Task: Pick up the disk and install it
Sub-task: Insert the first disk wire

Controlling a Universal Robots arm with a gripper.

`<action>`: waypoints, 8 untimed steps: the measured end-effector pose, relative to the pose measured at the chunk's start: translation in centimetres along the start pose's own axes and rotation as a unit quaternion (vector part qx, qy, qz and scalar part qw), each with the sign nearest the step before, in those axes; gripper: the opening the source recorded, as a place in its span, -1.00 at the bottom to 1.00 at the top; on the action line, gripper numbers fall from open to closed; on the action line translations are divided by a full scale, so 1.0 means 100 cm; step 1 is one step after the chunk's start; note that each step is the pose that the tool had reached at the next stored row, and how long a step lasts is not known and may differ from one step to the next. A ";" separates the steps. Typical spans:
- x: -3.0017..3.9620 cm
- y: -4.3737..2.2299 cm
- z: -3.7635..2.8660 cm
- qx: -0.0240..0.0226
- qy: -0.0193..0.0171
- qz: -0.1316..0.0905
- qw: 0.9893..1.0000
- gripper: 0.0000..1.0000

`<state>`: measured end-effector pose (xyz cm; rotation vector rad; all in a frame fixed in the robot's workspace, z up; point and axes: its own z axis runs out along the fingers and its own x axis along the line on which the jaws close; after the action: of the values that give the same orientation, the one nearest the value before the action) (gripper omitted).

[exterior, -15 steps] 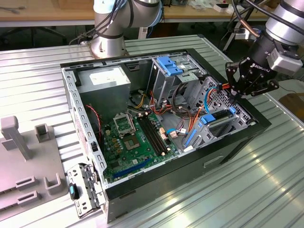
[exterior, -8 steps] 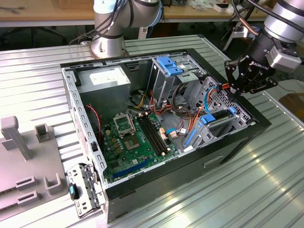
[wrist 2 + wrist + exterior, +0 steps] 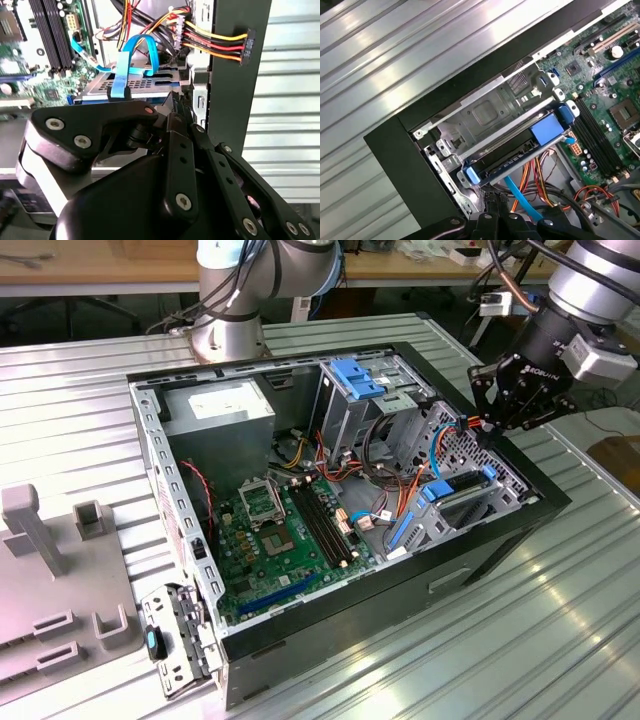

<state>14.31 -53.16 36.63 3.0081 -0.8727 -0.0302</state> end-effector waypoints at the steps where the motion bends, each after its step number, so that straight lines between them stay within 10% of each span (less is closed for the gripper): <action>1: -0.0002 -0.0011 0.0000 0.000 0.000 -0.001 1.000 -0.79; 8: -0.0049 -0.0147 -0.0001 0.000 0.000 -0.021 1.000 -0.79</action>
<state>14.68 -51.66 36.62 3.0252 -0.8100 -0.0299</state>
